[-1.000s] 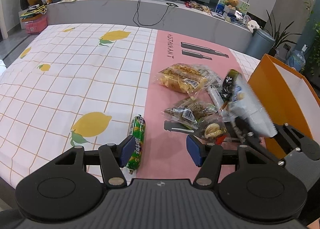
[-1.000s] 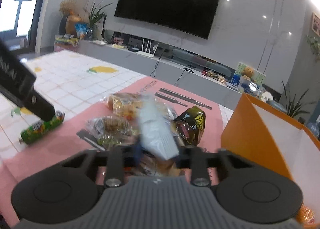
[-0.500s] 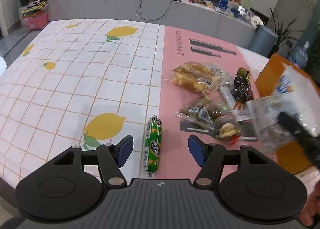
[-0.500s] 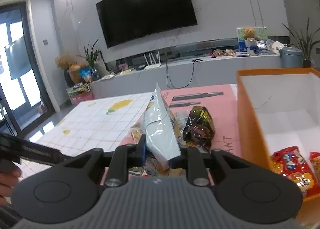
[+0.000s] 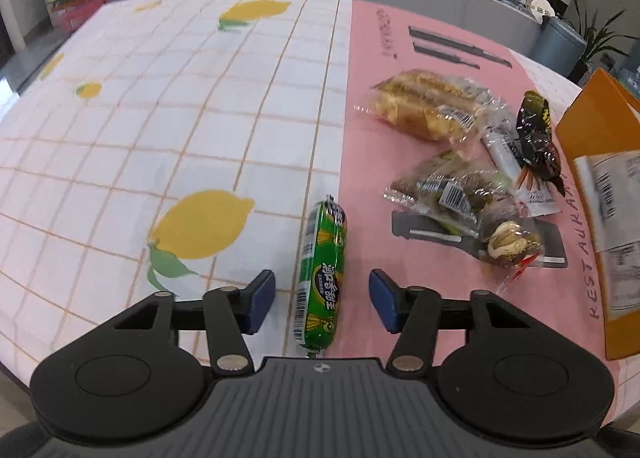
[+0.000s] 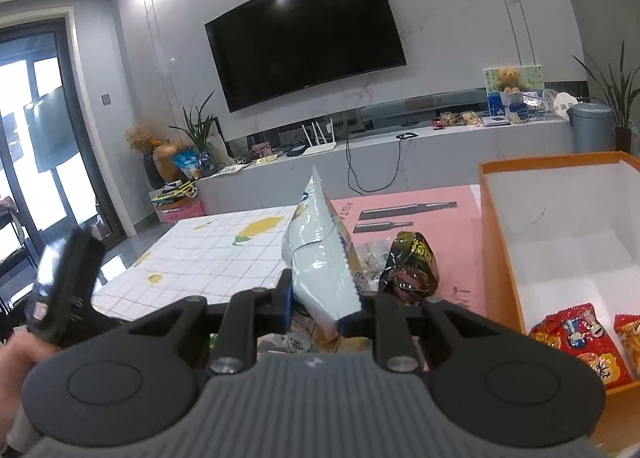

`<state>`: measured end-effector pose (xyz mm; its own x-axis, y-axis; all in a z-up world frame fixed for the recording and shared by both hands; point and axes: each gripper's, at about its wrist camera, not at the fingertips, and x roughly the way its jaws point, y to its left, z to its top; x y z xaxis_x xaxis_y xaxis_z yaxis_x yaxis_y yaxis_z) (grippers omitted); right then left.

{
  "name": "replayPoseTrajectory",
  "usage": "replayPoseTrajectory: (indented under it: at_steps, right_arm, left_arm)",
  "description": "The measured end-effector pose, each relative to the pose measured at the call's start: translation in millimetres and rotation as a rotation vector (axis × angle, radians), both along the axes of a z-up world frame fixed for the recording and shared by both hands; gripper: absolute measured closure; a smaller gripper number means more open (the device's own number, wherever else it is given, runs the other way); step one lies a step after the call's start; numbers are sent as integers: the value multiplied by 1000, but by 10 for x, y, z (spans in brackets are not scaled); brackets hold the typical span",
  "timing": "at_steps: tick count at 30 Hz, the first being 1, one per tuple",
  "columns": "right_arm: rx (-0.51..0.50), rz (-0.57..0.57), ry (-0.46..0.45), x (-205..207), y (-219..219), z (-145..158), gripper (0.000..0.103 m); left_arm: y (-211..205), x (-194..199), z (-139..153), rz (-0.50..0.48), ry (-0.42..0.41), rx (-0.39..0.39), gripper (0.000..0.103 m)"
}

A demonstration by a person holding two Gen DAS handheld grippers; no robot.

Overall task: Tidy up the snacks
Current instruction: 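Grasp the green sausage stick with the left tool while the right tool lifts the white-blue bag, then lower the white-blue bag into the orange box and open the right tool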

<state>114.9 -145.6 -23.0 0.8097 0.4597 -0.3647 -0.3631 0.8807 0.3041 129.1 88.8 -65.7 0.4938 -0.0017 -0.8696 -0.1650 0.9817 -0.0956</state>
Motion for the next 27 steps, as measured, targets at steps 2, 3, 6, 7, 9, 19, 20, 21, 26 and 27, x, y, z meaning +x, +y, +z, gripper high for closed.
replayPoseTrajectory:
  at_steps: [2, 3, 6, 7, 9, 19, 20, 21, 26, 27]
  right_arm:
    - [8, -8, -9, -10, -19, 20, 85]
    - [11, -11, -11, -18, -28, 29, 85]
    - [17, -22, -21, -42, -60, 59, 85]
    - [15, -31, -26, -52, -67, 69, 85]
    - [15, -41, -33, -63, -91, 87, 85]
    - [106, -87, -83, -212, -425, 376, 85]
    - [118, -98, -93, -231, -508, 433, 85]
    - [131, -113, -103, -250, -616, 496, 85]
    - [156, -225, -87, -275, -1220, 676, 85]
    - [159, -262, -72, -275, -1357, 665, 85]
  left_arm:
    - [-24, 10, -8, 16, -6, 45, 53]
    - [-38, 9, -7, 16, -9, 54, 62]
    - [-85, -2, 7, 14, -11, 68, 78]
    - [-95, -8, 10, 14, -10, 72, 78]
    - [-103, -21, 16, 15, -5, 74, 78]
    - [-219, -51, 310, -37, -70, -12, 78]
    - [-243, -61, 358, -50, -83, -26, 78]
    - [-262, -65, 398, -61, -91, -41, 78]
    - [-412, -94, 558, -110, -125, -86, 78]
    - [-443, -102, 586, -120, -132, -92, 78]
